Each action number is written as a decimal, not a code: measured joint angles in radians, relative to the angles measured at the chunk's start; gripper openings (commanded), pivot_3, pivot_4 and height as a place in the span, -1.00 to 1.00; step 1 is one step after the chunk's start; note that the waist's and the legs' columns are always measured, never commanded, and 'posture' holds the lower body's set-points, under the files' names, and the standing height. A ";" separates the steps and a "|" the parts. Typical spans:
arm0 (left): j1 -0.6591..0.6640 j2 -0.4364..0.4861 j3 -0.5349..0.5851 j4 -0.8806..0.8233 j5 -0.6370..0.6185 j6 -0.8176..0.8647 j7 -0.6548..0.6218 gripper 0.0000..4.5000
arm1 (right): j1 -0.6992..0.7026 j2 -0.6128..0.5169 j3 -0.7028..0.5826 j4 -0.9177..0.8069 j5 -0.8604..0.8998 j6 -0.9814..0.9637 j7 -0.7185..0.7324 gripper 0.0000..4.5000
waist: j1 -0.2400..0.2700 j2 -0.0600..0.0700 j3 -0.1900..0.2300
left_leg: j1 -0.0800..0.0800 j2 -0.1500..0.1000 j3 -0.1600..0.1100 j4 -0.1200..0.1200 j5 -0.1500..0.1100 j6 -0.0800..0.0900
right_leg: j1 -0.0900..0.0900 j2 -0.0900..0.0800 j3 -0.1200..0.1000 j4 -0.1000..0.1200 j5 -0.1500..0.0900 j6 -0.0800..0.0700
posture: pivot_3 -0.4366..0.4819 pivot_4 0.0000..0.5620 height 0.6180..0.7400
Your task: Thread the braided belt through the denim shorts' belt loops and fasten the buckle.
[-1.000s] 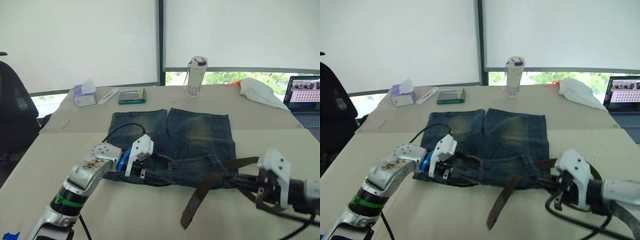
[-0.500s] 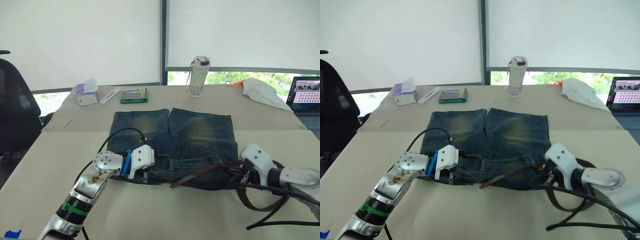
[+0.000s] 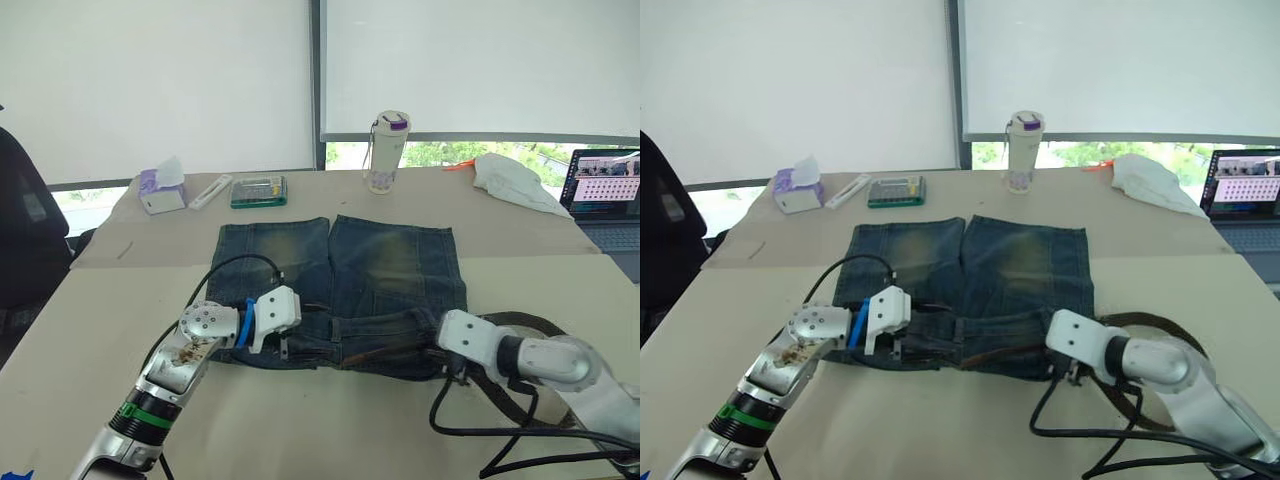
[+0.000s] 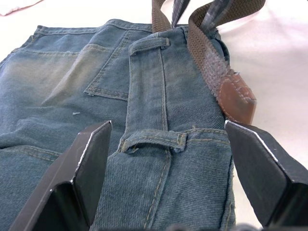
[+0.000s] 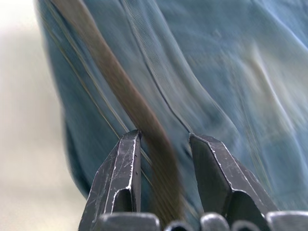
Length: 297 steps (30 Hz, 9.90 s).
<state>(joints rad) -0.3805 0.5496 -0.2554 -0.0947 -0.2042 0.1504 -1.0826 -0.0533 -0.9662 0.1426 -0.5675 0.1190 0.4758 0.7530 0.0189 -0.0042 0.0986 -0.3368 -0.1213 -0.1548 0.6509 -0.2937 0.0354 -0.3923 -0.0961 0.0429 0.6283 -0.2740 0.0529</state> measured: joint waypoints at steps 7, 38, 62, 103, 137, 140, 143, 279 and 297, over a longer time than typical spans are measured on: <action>0.002 0.008 0.002 -0.011 -0.015 0.019 -0.017 0.77 | -0.064 0.042 0.080 0.021 -0.018 0.013 0.061 -0.82 | -0.001 0.002 -0.001 | 0.000 0.000 -0.001 0.000 0.000 0.000 | 0.000 0.000 0.000 0.000 0.000 0.000 | -0.05 -0.47 1.00; -0.124 -0.034 0.013 -0.130 -0.301 0.470 -0.038 -1.00 | -0.084 0.101 -0.129 -0.160 0.399 0.388 0.063 -0.65 | -0.002 0.001 -0.001 | 0.000 0.000 -0.002 0.000 0.000 0.000 | 0.000 0.000 0.000 0.000 0.000 0.000 | -0.05 -0.47 1.00; -0.487 -0.453 0.423 0.260 -0.708 1.292 0.414 -1.00 | 0.242 0.553 -0.466 -0.364 1.104 0.373 -0.771 0.04 | -0.006 -0.002 0.001 | 0.000 -0.001 -0.001 0.000 0.001 -0.002 | -0.003 0.001 0.002 0.004 0.000 0.000 | -0.05 -0.47 1.00; -0.441 -0.439 0.454 0.176 -0.815 1.333 0.495 -1.00 | 0.086 0.516 -0.329 -0.273 1.318 0.035 -0.987 -0.98 | -0.007 0.002 -0.001 | 0.000 -0.002 -0.001 -0.001 0.002 -0.003 | -0.004 0.004 0.002 0.004 0.000 0.000 | -0.05 -0.47 1.00; -0.359 -0.329 0.215 0.022 -0.650 0.997 0.373 -0.37 | 0.128 0.216 -0.381 -0.256 1.347 0.067 -0.949 -1.00 | -0.003 -0.001 0.000 | 0.000 -0.002 0.000 -0.001 0.002 -0.002 | -0.002 0.002 0.002 0.002 0.000 0.000 | -0.05 -0.47 1.00; -0.300 -0.245 0.115 -0.029 -0.539 0.808 0.247 0.07 | 0.140 0.137 -0.429 -0.221 1.349 0.105 -0.934 -1.00 | -0.004 -0.001 0.001 | 0.000 -0.001 0.000 -0.002 0.002 -0.002 | -0.002 0.001 0.002 0.001 0.000 0.000 | -0.05 -0.47 1.00; -0.226 -0.157 0.063 -0.068 -0.447 0.626 0.126 0.52 | 0.169 0.030 -0.488 -0.159 1.350 0.172 -0.902 -1.00 | -0.004 -0.001 0.001 | 0.000 0.000 0.000 -0.002 0.002 -0.002 | -0.002 0.001 0.002 0.000 0.000 0.000 | -0.05 -0.47 1.00; -0.274 -0.427 0.223 0.160 -0.503 0.985 0.482 -1.00 | -0.100 0.348 -0.345 -0.165 0.781 0.898 -0.866 -0.98 | -0.001 -0.001 0.000 | -0.001 -0.001 0.000 -0.001 0.002 -0.002 | -0.003 0.000 0.002 0.002 0.000 -0.001 | -0.05 -0.47 1.00; -0.252 -0.376 0.474 0.145 -0.708 1.230 0.541 -1.00 | 0.107 0.252 -0.747 -0.229 1.041 0.919 -0.627 -0.20 | 0.010 -0.003 0.001 | 0.000 -0.001 -0.001 -0.001 0.001 -0.001 | -0.001 0.001 0.002 0.002 0.000 -0.001 | -0.05 -0.47 1.00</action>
<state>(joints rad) -0.6323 0.1733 0.2182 0.0498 -0.9118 1.3808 -0.5415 0.0540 -0.7147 -0.6043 -0.7970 1.1603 1.3948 0.1262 0.0289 -0.0076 0.1001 -0.3371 -0.1227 -0.1559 0.6502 -0.2926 0.0342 -0.3929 -0.0948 0.0447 0.6298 -0.2737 0.0524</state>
